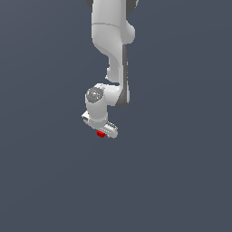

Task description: Pick up the red cube and move it to a goal position.

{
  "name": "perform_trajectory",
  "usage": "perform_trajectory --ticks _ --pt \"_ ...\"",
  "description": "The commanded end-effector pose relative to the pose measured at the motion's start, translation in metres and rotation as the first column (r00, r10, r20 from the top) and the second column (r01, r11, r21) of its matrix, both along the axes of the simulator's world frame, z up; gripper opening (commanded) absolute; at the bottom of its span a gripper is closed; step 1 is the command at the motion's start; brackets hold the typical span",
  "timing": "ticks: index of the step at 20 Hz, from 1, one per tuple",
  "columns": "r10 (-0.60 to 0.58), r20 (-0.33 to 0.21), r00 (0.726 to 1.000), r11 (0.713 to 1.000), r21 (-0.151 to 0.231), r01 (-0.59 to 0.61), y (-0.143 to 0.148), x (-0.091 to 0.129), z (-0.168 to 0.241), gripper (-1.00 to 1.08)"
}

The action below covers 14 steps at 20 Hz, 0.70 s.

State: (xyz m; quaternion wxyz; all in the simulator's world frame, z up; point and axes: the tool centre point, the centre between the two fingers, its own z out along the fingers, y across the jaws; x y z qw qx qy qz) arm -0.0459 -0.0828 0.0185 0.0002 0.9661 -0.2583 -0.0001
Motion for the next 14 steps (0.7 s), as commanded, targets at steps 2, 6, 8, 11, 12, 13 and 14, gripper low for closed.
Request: perform_trajectory --ticks 2,6,8,11,12,13,14 --pt "0.005 0.0 1.0 1.0 0.0 -0.005 0.0009 0.0009 0.0015 -1.0" --pt "0.005 0.0 1.0 1.0 0.0 -0.005 0.0009 0.0009 0.0015 -1.0" --pt "0.005 0.0 1.0 1.0 0.0 -0.005 0.0009 0.0009 0.0015 -1.0" --pt "0.005 0.0 1.0 1.0 0.0 -0.005 0.0009 0.0009 0.0015 -1.0" --pt "0.005 0.0 1.0 1.0 0.0 -0.005 0.001 0.0007 0.0012 -1.0" --pt "0.005 0.0 1.0 1.0 0.0 -0.005 0.0013 0.0009 0.0014 -1.0" --pt "0.005 0.0 1.0 1.0 0.0 -0.005 0.0022 0.0015 0.0018 -1.0"
